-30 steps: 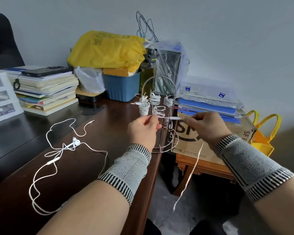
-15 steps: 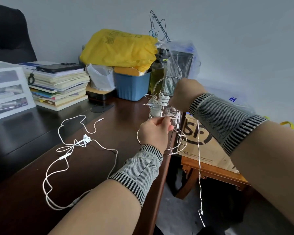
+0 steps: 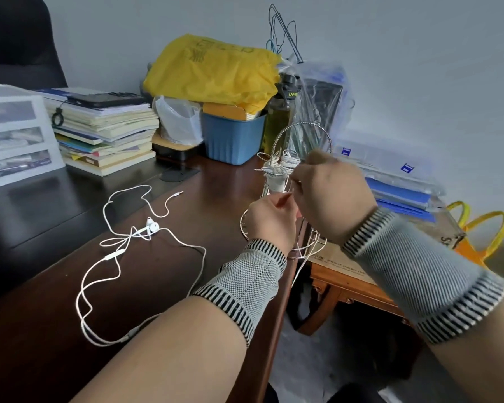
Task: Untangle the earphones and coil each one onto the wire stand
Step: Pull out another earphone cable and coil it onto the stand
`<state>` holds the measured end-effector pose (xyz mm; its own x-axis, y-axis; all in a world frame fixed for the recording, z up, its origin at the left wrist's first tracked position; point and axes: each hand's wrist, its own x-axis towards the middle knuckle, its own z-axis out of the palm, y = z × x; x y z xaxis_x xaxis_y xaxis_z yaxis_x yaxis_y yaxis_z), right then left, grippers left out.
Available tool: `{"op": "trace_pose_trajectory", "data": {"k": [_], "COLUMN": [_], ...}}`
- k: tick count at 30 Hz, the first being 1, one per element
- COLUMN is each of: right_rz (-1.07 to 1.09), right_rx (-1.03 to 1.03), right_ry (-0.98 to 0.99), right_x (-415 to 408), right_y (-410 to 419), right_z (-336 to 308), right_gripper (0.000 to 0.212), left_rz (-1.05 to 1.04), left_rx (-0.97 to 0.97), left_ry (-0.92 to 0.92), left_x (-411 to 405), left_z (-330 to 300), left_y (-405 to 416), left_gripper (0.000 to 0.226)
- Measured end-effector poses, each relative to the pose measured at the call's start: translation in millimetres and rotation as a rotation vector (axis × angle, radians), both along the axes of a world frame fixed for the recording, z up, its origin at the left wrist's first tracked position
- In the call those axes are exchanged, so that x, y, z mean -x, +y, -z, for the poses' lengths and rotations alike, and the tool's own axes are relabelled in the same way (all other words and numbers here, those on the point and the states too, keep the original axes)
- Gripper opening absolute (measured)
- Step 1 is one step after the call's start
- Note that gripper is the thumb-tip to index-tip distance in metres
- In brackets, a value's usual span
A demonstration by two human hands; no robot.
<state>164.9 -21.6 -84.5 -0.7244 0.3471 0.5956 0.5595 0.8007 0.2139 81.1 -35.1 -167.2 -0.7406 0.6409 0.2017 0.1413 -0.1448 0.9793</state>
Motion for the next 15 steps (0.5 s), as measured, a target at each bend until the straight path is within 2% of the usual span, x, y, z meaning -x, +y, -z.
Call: {"op": "trace_pose_trajectory", "data": {"k": [3,7,10,15], "right_rz": [-0.119,-0.047,0.015,0.039], "right_rx": [0.058,0.415,0.607,0.632], "right_ry": [0.267,0.528,0.57,0.472], "right_x": [-12.8,-23.6,-25.2,-25.7], "right_y": [-5.5,-5.0,4.7,9.1], "right_z": [21.2,37.2,46.2,50.1], "right_gripper": [0.014,0.01,0.009,0.012], "left_rz": [-0.012,0.051,-0.004,-0.046], "left_rx": [-0.011,-0.036,-0.009,0.003], "left_ry": [-0.053,-0.068,0.047,0.086], "left_x": [-1.9,-3.6,-2.3,-3.5], "left_z": [-3.7,-5.5,-4.4,-6.3], "left_y": [-1.2,-8.4,-10.7,-10.0], "left_gripper": [0.038,0.024,0.017,0.014]}}
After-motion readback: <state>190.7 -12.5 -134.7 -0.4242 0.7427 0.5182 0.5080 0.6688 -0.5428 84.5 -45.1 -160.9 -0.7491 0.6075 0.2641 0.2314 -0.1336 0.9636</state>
